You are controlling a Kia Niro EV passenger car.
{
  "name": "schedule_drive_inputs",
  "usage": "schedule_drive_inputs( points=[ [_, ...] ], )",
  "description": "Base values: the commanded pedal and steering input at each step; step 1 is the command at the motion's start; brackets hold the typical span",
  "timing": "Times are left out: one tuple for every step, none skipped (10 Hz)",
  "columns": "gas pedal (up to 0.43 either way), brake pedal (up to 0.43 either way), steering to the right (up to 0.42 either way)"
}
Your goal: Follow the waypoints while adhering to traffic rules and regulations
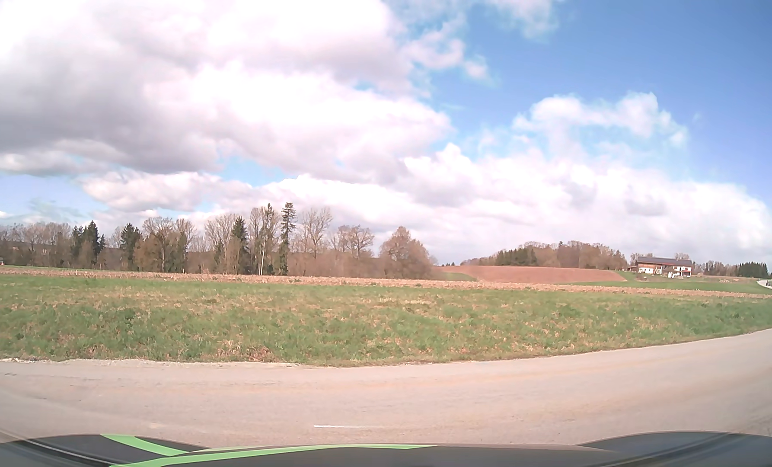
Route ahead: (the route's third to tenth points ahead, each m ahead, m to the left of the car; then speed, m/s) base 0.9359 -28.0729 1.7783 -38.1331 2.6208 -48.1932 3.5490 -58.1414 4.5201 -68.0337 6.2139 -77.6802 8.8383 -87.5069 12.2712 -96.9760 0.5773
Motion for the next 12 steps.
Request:
schedule_drive_inputs(
  points=[
    [0.000, 0.128, 0.334],
    [0.000, 0.128, 0.289],
    [0.000, 0.116, 0.213],
    [0.000, 0.116, 0.142],
    [0.000, 0.110, 0.072],
    [0.000, 0.098, 0.015],
    [0.000, 0.006, -0.053],
    [0.000, 0.000, -0.114],
    [0.000, 0.000, -0.145],
    [0.000, 0.000, -0.183],
    [0.000, 0.000, -0.223],
    [0.000, 0.000, -0.276]
  ],
)
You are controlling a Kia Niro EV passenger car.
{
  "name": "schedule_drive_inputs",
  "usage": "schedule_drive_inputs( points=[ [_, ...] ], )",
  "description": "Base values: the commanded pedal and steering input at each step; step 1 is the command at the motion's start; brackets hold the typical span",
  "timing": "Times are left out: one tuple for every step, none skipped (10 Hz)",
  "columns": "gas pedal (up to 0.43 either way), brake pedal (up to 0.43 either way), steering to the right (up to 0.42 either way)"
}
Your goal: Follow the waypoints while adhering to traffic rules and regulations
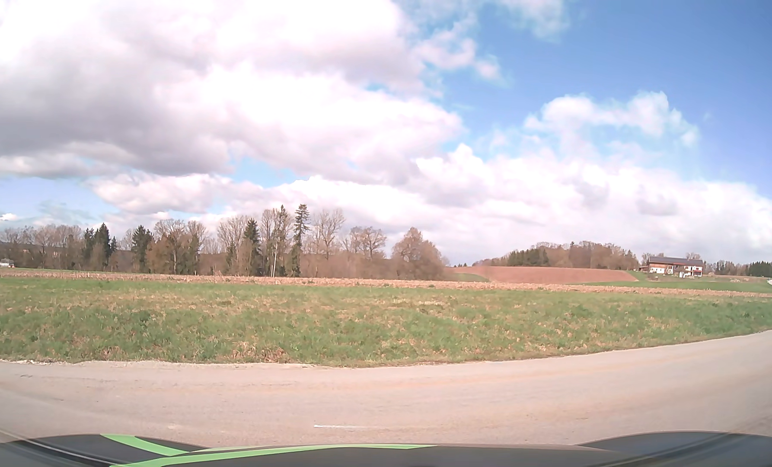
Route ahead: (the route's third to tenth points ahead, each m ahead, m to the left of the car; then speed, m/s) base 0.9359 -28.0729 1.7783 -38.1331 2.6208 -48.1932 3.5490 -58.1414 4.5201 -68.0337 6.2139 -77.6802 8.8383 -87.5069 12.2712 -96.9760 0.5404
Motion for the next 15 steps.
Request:
schedule_drive_inputs(
  points=[
    [0.000, 0.000, -0.324],
    [0.000, 0.000, -0.402],
    [0.000, 0.000, -0.472],
    [0.000, 0.000, -0.535],
    [0.000, 0.000, -0.589],
    [0.047, 0.000, -0.655],
    [0.067, 0.000, -0.703],
    [0.087, 0.000, -0.737],
    [0.098, 0.000, -0.754],
    [0.098, 0.000, -0.764],
    [0.098, 0.000, -0.767],
    [0.110, 0.000, -0.767],
    [0.110, 0.000, -0.767],
    [0.118, 0.000, -0.767],
    [0.118, 0.000, -0.769]
  ],
)
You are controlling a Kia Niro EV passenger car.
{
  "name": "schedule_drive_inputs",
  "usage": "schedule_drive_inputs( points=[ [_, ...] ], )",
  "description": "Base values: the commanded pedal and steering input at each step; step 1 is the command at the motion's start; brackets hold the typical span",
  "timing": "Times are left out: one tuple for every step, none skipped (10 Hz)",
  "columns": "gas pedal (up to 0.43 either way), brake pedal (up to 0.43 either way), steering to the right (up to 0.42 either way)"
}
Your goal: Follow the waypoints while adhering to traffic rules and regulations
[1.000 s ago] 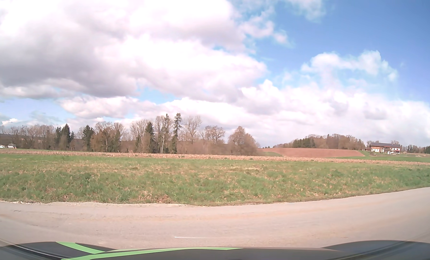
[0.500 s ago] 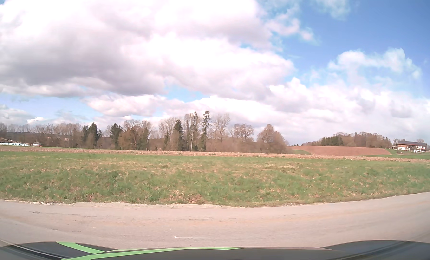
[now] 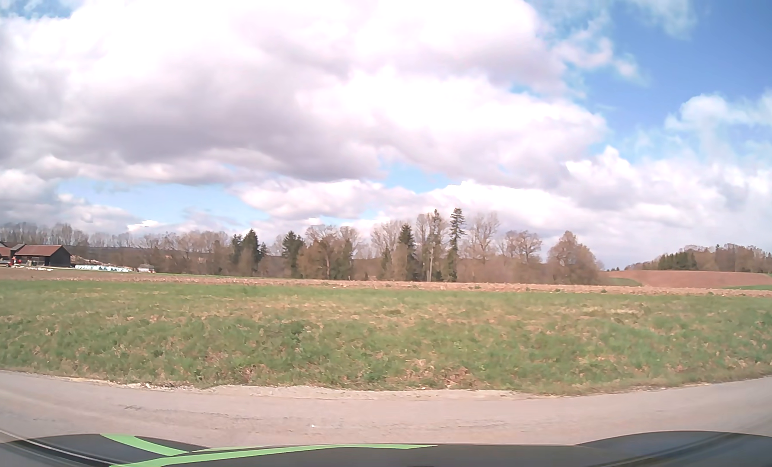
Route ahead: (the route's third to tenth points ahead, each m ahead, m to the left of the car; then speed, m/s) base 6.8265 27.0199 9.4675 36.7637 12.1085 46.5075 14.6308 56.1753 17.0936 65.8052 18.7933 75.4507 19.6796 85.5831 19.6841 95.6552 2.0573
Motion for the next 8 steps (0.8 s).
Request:
schedule_drive_inputs(
  points=[
    [0.118, 0.000, -0.769],
    [0.118, 0.000, -0.769],
    [0.118, 0.000, -0.769],
    [0.118, 0.000, -0.769],
    [0.118, 0.000, -0.769],
    [0.118, 0.000, -0.769],
    [0.118, 0.000, -0.769],
    [0.118, 0.000, -0.766]
  ],
)
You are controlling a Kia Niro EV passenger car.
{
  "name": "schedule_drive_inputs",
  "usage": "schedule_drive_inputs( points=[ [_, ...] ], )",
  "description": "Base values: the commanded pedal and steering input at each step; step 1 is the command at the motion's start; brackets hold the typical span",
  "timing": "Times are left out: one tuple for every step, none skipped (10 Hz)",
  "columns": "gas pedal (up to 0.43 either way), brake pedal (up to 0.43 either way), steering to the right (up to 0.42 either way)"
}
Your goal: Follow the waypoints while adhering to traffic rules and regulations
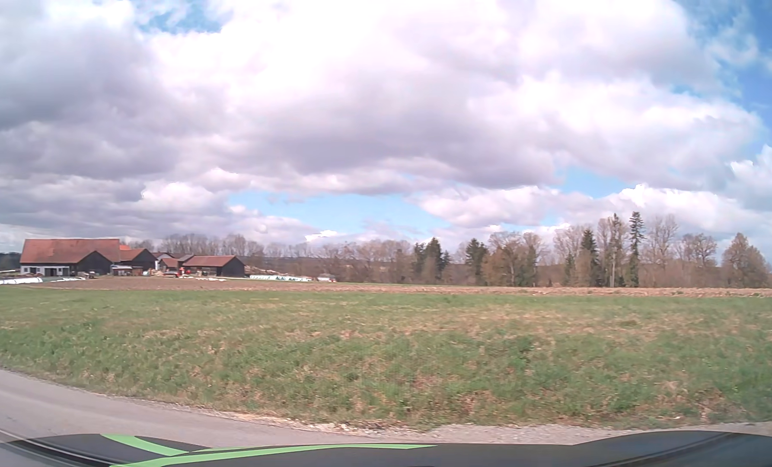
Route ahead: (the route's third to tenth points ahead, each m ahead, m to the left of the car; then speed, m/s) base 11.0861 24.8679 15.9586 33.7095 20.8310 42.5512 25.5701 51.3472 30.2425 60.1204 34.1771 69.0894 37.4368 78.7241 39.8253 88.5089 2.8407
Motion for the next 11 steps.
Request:
schedule_drive_inputs(
  points=[
    [0.118, 0.000, -0.763],
    [0.118, 0.000, -0.762],
    [0.118, 0.000, -0.761],
    [0.110, 0.000, -0.754],
    [0.098, 0.000, -0.748],
    [0.110, 0.000, -0.742],
    [0.130, 0.000, -0.726],
    [0.169, 0.000, -0.695],
    [0.169, 0.000, -0.663],
    [0.169, 0.000, -0.631],
    [0.169, 0.000, -0.595]
  ],
)
